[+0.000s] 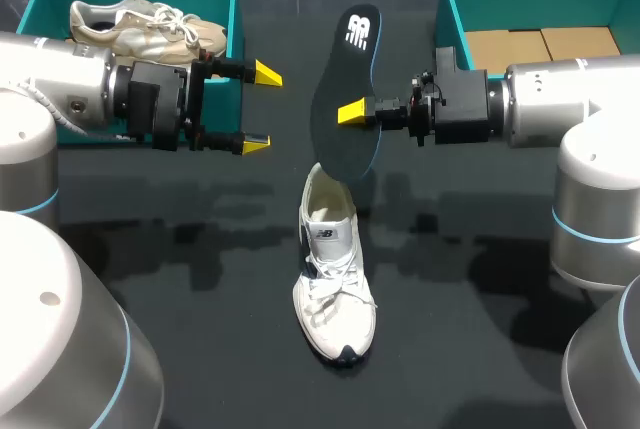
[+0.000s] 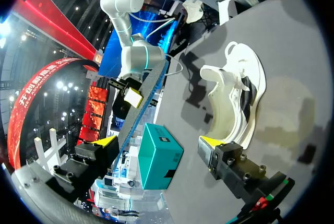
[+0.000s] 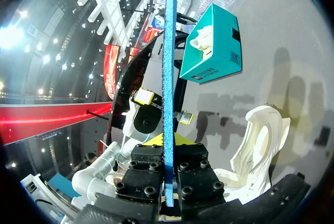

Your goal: Take the shoe out of the shoebox, open the shoe tongue, remove and reinsert the insole, then place the shoe into the shoebox

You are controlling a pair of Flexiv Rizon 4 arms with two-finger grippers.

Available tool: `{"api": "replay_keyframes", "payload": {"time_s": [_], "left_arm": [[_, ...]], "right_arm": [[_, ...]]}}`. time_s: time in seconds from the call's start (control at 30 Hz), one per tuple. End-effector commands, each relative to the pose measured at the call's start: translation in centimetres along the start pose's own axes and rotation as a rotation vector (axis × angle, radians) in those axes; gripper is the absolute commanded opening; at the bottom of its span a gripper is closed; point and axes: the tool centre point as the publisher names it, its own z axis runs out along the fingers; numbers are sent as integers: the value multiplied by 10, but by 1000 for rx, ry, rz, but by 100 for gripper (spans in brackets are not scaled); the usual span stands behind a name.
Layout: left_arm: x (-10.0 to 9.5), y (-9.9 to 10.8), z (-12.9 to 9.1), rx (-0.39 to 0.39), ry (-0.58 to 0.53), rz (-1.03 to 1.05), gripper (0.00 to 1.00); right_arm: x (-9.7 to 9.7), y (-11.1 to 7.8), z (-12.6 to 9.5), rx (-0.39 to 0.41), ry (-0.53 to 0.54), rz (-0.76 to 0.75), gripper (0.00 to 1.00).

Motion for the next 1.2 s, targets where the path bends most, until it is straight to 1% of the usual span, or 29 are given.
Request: {"api": "replay_keyframes", "payload": {"time_s": [0.03,0.07,0.1,0.53,0.57,0.6,0.67,0.7,0.77,0.8,0.87,0.93,1.0,1.03,1.07,1.2], "left_arm": [[-1,-16,-16,-134,199,-337,100],[0,-17,-19,-176,230,-322,100],[2,-19,-22,-260,276,-245,100],[2,-19,-22,-260,276,-245,100],[2,-19,-22,-260,276,-245,100],[8,-18,-19,-264,292,-270,100],[18,-15,-15,-309,330,-355,100],[23,-15,-15,-293,333,-383,100],[31,-12,-14,-318,347,-479,100],[35,-12,-14,-305,347,-507,100],[42,-12,-14,-327,356,-577,100],[49,-13,-14,-325,368,-650,100],[60,-16,-15,-384,410,-658,100],[65,-18,-17,-427,429,-634,100],[70,-19,-22,-548,452,-564,100],[70,-19,-22,-548,452,-564,100]], "right_arm": [[1,-4,-9,-19,14,-16,0],[-1,-3,-10,-18,15,-16,0],[-3,-2,-10,-19,11,-17,0],[-3,-2,-10,-19,11,-17,0],[-3,-5,-8,-45,-11,-48,0],[-2,-8,-7,-53,-5,-71,0],[-1,-14,-4,-83,-4,-147,0],[-2,-15,-4,-91,-4,-160,0],[-4,-15,-4,-109,-21,-203,0],[-5,-15,-3,-111,-12,-209,0],[-6,-14,-1,-111,-29,-242,0],[-7,-13,1,-113,-28,-266,0],[-10,-12,4,-112,-60,-269,0],[-10,-12,4,-112,-60,-269,0],[-10,-12,4,-112,-60,-269,0],[-10,-12,4,-112,-60,-269,0]]}}
